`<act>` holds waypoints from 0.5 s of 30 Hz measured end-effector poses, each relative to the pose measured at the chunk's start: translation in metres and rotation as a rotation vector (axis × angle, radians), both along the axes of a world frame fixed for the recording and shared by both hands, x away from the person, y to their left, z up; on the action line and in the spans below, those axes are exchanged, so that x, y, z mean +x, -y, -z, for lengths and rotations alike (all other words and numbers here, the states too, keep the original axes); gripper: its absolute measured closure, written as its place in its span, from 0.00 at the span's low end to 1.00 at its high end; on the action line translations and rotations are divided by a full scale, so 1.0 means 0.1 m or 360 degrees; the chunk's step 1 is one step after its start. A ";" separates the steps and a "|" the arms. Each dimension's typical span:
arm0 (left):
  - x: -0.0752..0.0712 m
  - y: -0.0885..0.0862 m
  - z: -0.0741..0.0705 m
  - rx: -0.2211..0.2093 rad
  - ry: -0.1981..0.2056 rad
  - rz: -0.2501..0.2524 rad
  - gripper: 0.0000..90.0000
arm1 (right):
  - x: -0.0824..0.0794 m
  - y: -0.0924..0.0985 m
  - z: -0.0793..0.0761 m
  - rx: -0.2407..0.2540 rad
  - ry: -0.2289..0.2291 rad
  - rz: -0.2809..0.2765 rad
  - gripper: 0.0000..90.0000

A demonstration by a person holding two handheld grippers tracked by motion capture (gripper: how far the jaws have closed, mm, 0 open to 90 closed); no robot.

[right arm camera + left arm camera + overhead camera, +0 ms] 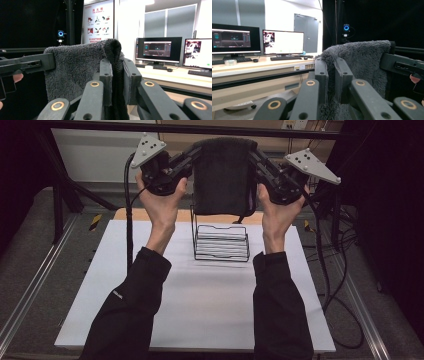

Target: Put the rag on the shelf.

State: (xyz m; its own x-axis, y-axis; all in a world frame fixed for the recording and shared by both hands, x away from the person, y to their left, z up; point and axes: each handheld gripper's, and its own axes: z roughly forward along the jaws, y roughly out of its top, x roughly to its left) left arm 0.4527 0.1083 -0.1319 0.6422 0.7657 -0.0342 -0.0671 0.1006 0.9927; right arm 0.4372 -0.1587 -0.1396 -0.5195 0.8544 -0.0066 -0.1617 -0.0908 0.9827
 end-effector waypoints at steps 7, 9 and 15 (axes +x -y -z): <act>0.11 0.03 -0.09 0.0010 0.0013 -0.0027 0.91 | 0.16 0.04 -0.06 -0.0004 0.0030 0.0011 0.89; 0.15 0.04 -0.11 0.0004 0.0014 -0.0033 0.91 | 0.20 0.06 -0.09 -0.0002 0.0032 0.0010 0.89; 0.29 0.05 -0.11 -0.0010 0.0005 -0.0051 0.91 | 0.33 0.06 -0.15 -0.0018 0.0028 0.0023 0.89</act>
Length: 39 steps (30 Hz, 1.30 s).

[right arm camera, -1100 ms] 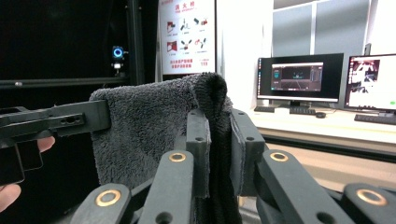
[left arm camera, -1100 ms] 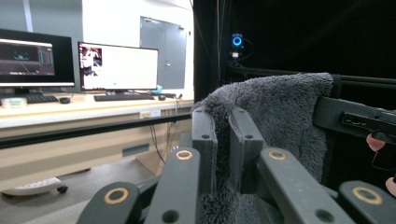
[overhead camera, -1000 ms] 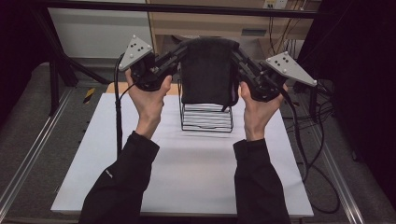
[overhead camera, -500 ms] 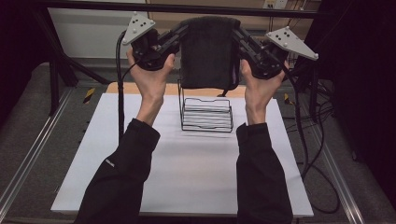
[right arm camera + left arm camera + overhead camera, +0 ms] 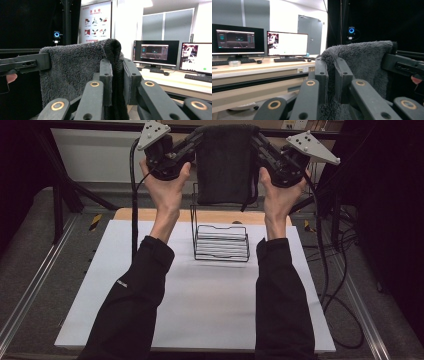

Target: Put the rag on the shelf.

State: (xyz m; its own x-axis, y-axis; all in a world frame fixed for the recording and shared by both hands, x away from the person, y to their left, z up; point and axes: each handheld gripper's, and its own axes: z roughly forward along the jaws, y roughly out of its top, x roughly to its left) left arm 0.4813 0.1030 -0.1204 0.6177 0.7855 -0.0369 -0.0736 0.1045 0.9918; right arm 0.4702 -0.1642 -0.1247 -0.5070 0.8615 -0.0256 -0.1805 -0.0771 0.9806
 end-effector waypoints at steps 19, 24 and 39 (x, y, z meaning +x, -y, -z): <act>0.28 -0.06 0.42 0.0106 -0.0101 0.0006 0.91 | 0.27 0.00 0.41 -0.0096 -0.0142 -0.0026 0.89; 0.27 -0.07 0.55 0.0151 -0.0128 0.0037 0.91 | 0.25 0.03 0.55 -0.0115 -0.0179 -0.0045 0.89; 0.14 -0.06 0.69 0.0229 -0.0095 0.0118 0.91 | 0.13 0.14 0.74 -0.0129 -0.0197 -0.0091 0.88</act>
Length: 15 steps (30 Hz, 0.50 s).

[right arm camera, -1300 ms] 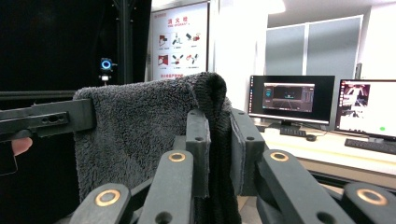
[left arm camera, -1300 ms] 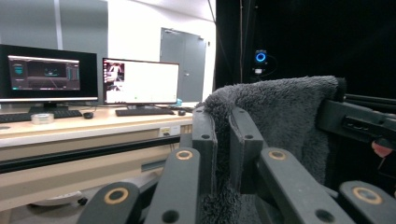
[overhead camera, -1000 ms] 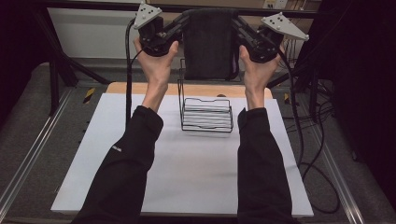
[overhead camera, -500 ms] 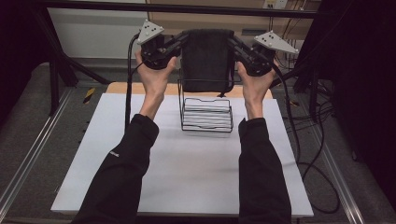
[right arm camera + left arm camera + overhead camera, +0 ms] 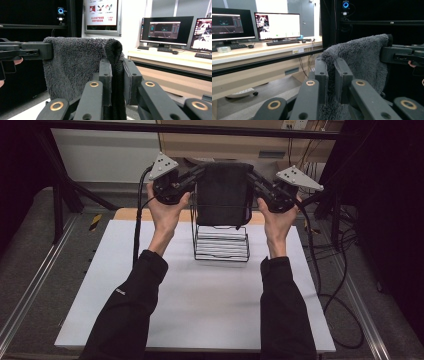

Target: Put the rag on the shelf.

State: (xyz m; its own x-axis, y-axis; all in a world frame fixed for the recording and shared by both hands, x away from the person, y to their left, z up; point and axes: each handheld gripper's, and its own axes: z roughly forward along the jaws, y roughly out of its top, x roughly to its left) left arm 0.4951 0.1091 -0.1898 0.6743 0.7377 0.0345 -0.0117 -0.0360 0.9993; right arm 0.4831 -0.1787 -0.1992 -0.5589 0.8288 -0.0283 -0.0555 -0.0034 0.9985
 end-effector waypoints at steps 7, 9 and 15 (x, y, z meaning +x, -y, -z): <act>-0.06 -0.02 0.04 0.0017 0.0011 0.0020 0.91 | -0.07 0.01 0.03 -0.0027 0.0011 -0.0019 0.88; -0.09 -0.02 0.05 0.0027 0.0016 0.0029 0.91 | -0.09 0.01 0.05 -0.0037 0.0011 -0.0022 0.88; -0.14 -0.03 0.11 0.0029 0.0029 0.0040 0.91 | -0.17 0.02 0.12 -0.0046 0.0032 -0.0035 0.88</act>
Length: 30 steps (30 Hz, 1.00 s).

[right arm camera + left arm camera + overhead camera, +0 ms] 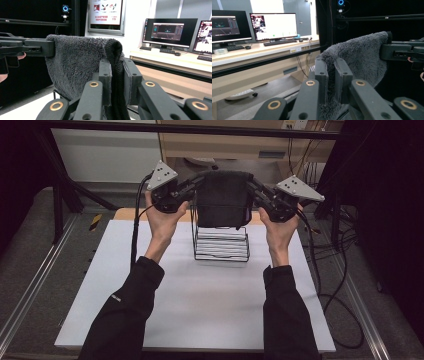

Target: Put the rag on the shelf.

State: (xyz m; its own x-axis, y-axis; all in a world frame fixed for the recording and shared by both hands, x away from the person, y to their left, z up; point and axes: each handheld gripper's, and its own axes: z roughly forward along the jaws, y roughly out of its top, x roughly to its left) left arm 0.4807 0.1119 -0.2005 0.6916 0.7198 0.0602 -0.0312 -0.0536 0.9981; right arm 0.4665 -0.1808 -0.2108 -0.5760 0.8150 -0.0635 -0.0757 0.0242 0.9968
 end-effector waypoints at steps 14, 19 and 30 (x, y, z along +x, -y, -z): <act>-0.16 -0.02 0.17 0.0049 0.0033 0.0031 0.91 | -0.18 0.01 0.20 -0.0017 0.0039 -0.0021 0.88; -0.18 -0.03 0.22 0.0049 0.0022 0.0041 0.91 | -0.21 0.02 0.25 -0.0044 0.0029 -0.0031 0.88; -0.27 -0.03 0.36 0.0093 -0.0047 0.0069 0.90 | -0.26 0.05 0.37 -0.0127 -0.0056 -0.0059 0.85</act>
